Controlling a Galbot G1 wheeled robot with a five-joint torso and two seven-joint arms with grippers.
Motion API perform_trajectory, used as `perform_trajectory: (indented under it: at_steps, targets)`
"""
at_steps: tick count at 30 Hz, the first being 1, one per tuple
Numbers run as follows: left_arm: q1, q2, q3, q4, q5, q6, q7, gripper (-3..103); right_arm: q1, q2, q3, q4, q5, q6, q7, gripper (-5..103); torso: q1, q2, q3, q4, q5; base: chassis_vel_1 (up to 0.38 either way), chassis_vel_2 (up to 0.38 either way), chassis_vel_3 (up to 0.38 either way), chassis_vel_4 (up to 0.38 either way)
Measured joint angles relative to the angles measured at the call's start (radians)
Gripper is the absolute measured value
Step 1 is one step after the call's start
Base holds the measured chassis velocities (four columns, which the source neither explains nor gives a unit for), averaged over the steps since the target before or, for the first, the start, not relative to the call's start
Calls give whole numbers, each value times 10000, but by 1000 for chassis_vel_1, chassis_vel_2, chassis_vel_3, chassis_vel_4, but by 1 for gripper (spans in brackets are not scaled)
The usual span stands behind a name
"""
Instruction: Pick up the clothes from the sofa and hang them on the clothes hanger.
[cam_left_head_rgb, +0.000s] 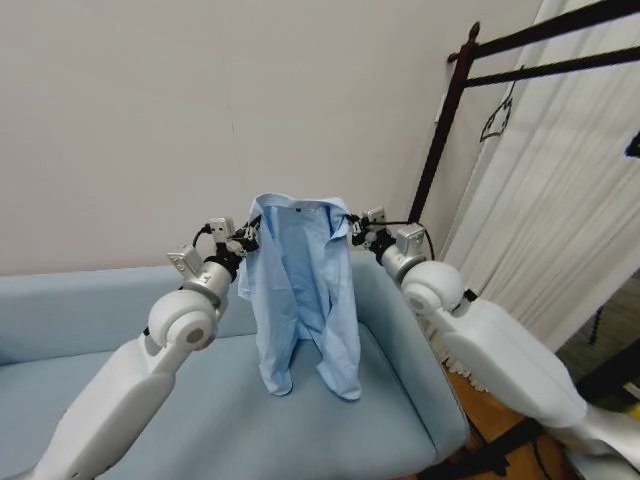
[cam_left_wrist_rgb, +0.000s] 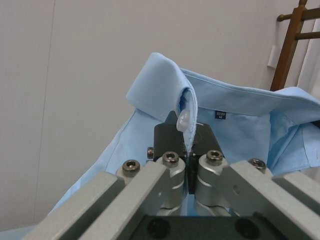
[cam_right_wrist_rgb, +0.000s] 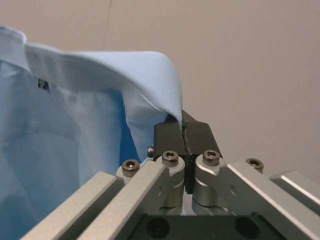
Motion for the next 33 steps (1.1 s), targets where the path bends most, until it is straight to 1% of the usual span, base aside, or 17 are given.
perform_trajectory:
  at_steps: [1,4,14,22,23,25,26,30,32,33]
  targets:
    - [7,55,-84,-81,-21,6,-22,0,140,89,-36,20,176,-68,65,0,0,1,0,2,0,0,0,0,0]
    - [45,139,-217,-198,-34,14,-64,0,230,198,-97,45,294,-127,174,0,-1,0,1,3,-1,0,0,0,0]
    - [264,599,-788,-766,-88,187,-240,0,268,325,-116,28,324,-157,300,0,0,0,0,1,1,0,0,0,0]
    - [18,854,-802,-623,-171,213,-242,0,293,432,-155,-34,615,-269,315,0,0,0,0,1,0,0,0,0,0]
    - [-56,880,-773,-553,-188,215,-242,0,252,465,-144,-48,645,-336,359,-3,0,0,0,1,0,0,0,0,0]
    - [-174,918,-730,-434,-226,221,-241,0,178,483,-110,-93,630,-364,399,8,0,0,1,1,1,0,0,0,0]
    - [-174,918,-730,-434,-226,221,-241,0,178,483,-110,-93,630,-364,399,8,0,0,1,1,1,0,0,0,0]
    - [-480,1003,-523,-186,-301,238,-238,0,89,447,-36,-143,651,-374,407,29,0,0,0,0,1,0,0,0,0]
    - [-572,1031,-466,-111,-342,252,-225,0,65,427,-2,-161,680,-374,400,29,0,0,1,1,0,0,0,0,0]
    - [-674,1061,-408,-32,-395,272,-212,0,39,406,35,-163,752,-375,381,34,0,0,1,1,1,0,0,0,0]
